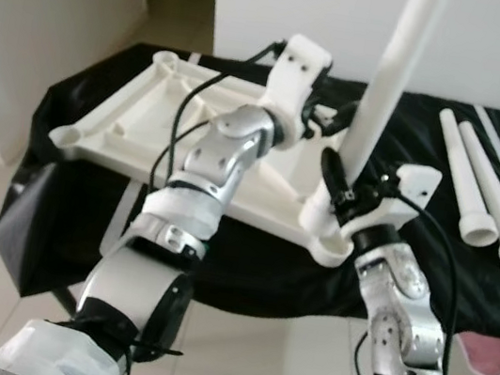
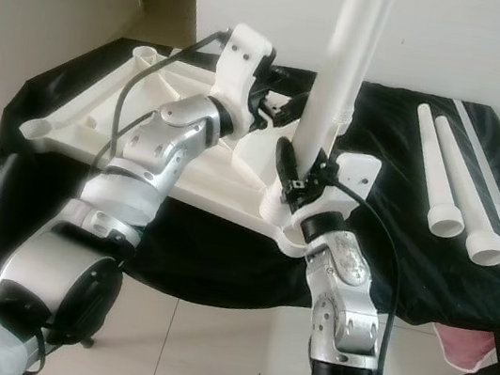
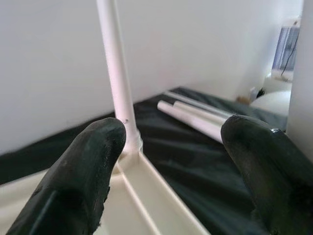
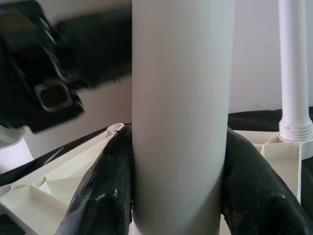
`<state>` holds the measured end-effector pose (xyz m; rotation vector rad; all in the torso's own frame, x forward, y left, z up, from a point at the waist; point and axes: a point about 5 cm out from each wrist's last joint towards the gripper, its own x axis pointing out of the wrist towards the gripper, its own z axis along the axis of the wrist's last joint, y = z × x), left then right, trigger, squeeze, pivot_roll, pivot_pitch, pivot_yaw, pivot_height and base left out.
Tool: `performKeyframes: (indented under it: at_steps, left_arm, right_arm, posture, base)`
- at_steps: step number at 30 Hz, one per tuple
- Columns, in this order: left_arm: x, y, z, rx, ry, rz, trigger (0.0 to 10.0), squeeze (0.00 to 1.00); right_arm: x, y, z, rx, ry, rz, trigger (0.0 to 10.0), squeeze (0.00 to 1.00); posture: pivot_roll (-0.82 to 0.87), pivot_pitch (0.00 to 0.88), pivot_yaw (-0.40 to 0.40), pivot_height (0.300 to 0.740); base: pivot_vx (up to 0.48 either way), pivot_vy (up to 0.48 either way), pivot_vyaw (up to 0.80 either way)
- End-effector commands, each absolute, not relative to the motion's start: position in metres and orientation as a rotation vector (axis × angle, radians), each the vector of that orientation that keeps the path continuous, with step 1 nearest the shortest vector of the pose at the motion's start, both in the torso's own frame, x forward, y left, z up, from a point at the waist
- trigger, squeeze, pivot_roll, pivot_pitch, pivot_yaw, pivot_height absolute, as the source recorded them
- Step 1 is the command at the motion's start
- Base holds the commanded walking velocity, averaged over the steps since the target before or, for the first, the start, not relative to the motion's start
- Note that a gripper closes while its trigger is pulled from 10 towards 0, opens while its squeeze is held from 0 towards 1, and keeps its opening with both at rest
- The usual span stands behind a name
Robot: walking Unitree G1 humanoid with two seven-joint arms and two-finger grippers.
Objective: Building children table
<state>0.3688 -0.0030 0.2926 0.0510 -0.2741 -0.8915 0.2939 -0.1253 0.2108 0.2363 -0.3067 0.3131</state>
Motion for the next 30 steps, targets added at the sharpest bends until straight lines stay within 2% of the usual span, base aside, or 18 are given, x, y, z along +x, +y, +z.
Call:
performKeyframes:
  at_steps: [1,12,22,30]
  left_arm:
    - [0.354,-0.023,0.316,0.048,-0.37,-0.983,10.0,0.0]
    - [0.349,-0.029,0.324,0.053,-0.402,-1.001,10.0,0.0]
    - [0.361,-0.026,0.34,0.126,-0.42,-0.936,10.0,0.0]
    - [0.345,-0.04,0.358,0.072,-0.482,-1.004,10.0,0.0]
  right_arm:
    - [0.299,-0.12,0.196,0.24,-0.206,0.315,10.0,0.0]
    - [0.303,-0.117,0.199,0.229,-0.205,0.301,10.0,0.0]
    - [0.304,-0.114,0.206,0.187,-0.232,0.336,10.0,0.0]
    - [0.304,-0.114,0.205,0.2,-0.226,0.318,10.0,0.0]
  posture:
    - [-0.11,0.0,-0.003,0.74]
    - [-0.1,0.0,0.003,0.74]
    - [-0.09,0.022,0.007,0.74]
    - [-0.09,0.029,0.015,0.74]
  base:
    - [0.0,0.0,0.0]
    - [0.0,0.0,0.0]
    - [0.0,0.0,0.0]
    - [0.0,0.0,0.0]
